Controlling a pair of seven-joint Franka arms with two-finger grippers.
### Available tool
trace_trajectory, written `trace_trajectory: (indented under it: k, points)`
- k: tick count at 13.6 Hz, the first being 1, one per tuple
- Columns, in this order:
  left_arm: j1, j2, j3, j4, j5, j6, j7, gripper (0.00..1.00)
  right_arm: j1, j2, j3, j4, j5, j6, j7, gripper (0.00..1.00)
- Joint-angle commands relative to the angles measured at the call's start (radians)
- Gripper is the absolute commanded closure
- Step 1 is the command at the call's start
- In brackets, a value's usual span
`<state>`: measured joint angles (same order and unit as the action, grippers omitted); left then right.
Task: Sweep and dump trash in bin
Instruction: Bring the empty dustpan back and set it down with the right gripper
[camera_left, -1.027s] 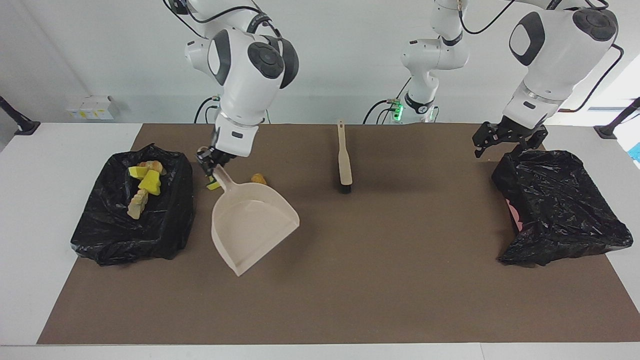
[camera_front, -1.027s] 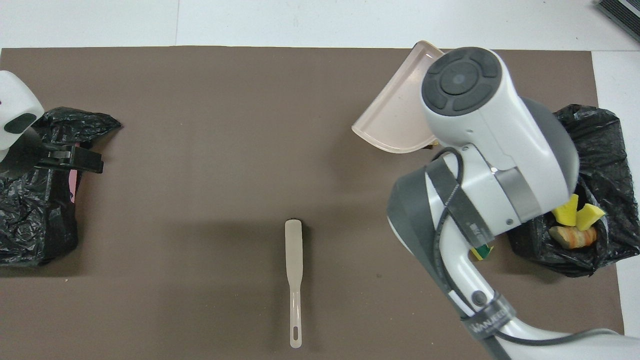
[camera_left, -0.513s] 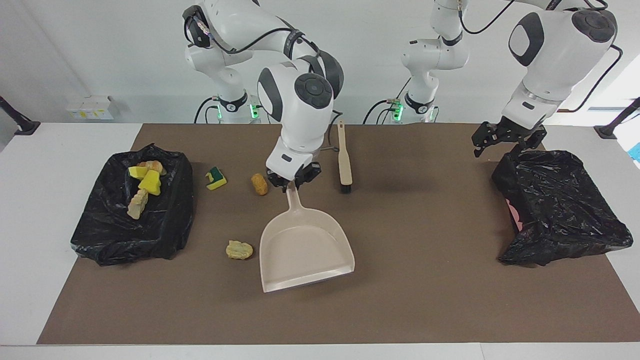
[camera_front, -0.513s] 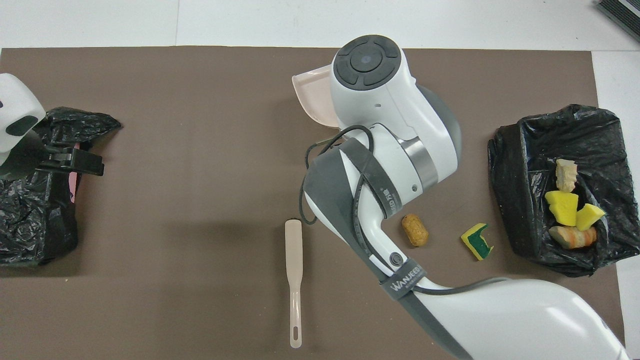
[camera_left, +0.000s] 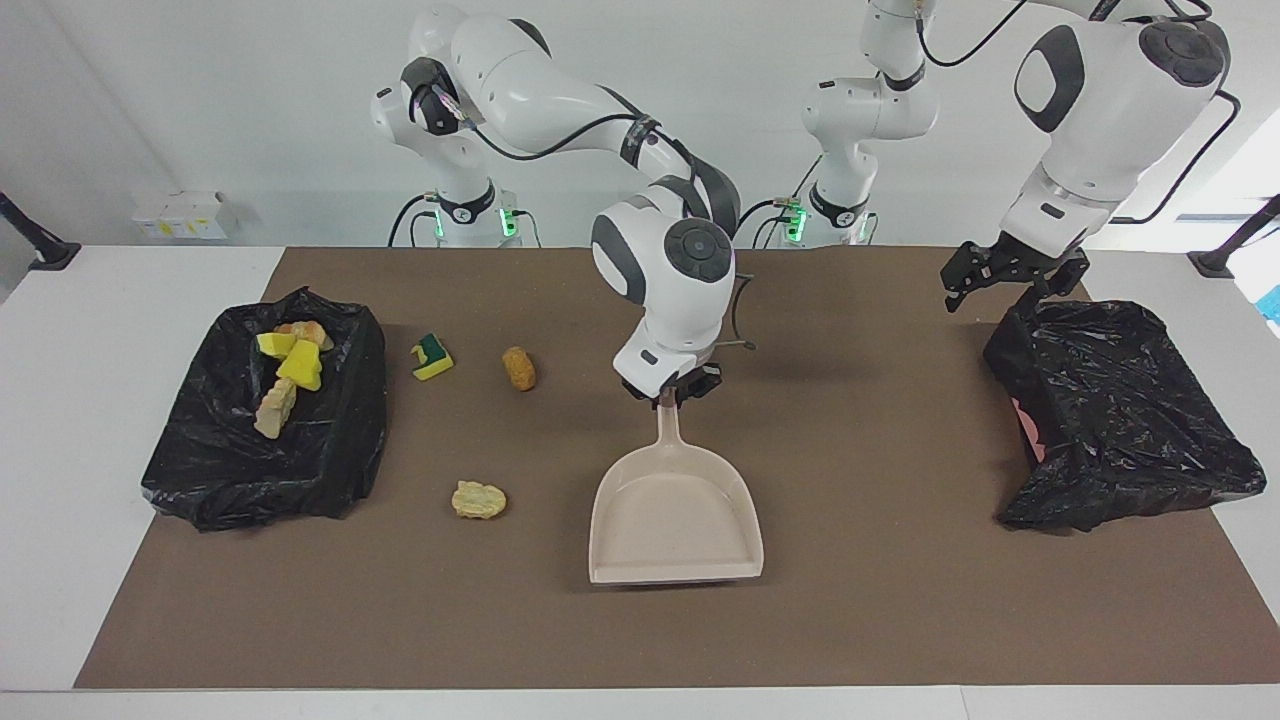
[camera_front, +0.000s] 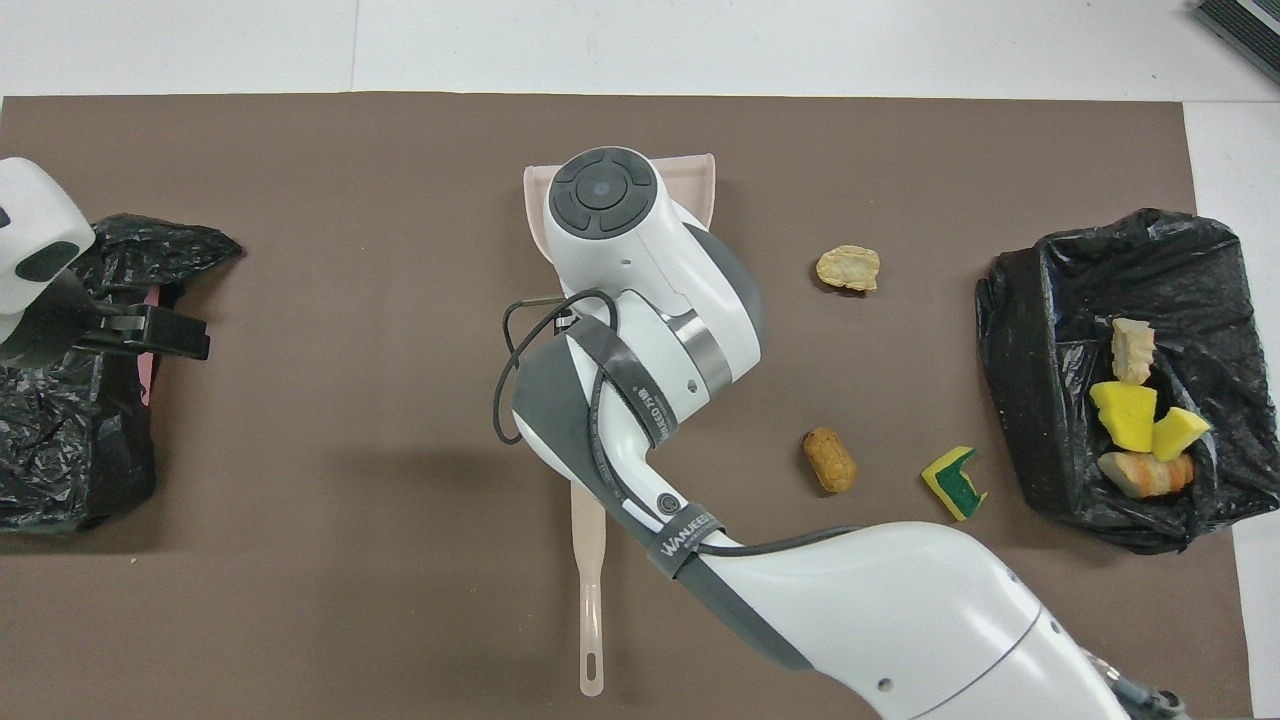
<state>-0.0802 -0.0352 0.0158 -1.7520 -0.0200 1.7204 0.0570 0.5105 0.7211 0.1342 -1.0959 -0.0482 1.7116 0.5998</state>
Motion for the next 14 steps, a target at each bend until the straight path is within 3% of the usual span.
trace_trajectory:
  k: [1, 6, 8, 9, 12, 14]
  points:
    - [0.008, -0.034, -0.007, -0.04, 0.017, 0.005, 0.012, 0.0, -0.006, 0.026, 0.005, 0.045, 0.073, 0.016, 0.02, 1.0]
    - [-0.004, -0.037, -0.007, -0.07, 0.017, 0.033, 0.014, 0.0, 0.017, 0.055, -0.007, 0.033, 0.068, 0.043, 0.038, 1.0]
    - [-0.007, -0.034, -0.008, -0.077, 0.017, 0.044, 0.012, 0.0, 0.02, 0.052, -0.007, 0.027, 0.065, 0.033, 0.038, 0.7]
    - [-0.007, -0.034, -0.008, -0.086, 0.017, 0.051, 0.012, 0.0, 0.022, 0.046, -0.007, 0.019, 0.065, 0.03, 0.038, 0.7]
    - [-0.009, -0.034, -0.008, -0.09, 0.017, 0.062, 0.014, 0.0, 0.023, 0.037, -0.007, 0.011, 0.074, 0.028, 0.04, 0.48]
    - [-0.009, -0.028, -0.011, -0.09, 0.017, 0.07, 0.014, 0.0, 0.011, 0.031, -0.005, 0.011, 0.076, 0.025, 0.046, 0.41]
